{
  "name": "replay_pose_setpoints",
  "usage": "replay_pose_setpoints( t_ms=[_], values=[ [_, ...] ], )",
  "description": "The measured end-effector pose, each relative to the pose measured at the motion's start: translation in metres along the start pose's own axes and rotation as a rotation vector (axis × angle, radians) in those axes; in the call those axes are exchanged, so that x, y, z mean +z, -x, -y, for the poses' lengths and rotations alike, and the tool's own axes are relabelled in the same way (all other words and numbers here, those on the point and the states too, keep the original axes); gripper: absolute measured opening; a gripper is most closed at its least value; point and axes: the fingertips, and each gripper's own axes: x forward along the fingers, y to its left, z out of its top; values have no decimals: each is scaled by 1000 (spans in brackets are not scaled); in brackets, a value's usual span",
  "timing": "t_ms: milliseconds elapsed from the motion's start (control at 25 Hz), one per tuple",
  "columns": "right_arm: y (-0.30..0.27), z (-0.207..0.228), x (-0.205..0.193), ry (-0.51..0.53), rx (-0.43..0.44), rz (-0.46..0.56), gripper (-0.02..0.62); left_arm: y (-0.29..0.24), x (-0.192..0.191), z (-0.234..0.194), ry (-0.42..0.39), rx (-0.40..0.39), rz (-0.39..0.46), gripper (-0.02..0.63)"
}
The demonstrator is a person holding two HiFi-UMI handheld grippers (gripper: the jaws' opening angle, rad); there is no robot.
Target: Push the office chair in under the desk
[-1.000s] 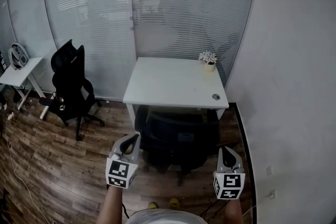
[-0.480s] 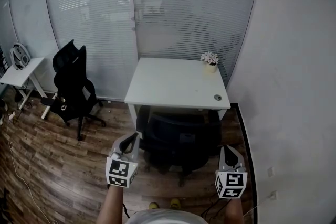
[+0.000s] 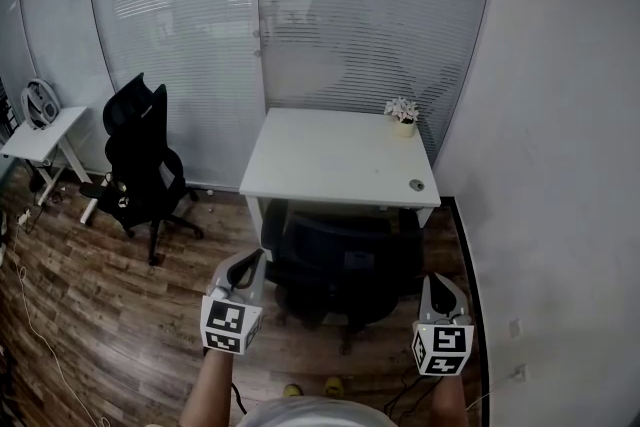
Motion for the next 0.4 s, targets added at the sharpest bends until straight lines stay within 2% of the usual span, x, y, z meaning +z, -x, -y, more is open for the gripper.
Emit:
replay_pose_setpoints(
  t_ms=[400],
  values=[
    [-3,1,3,5,-7,6,2,0,2,-6,-2,6,11,-2]
  ],
)
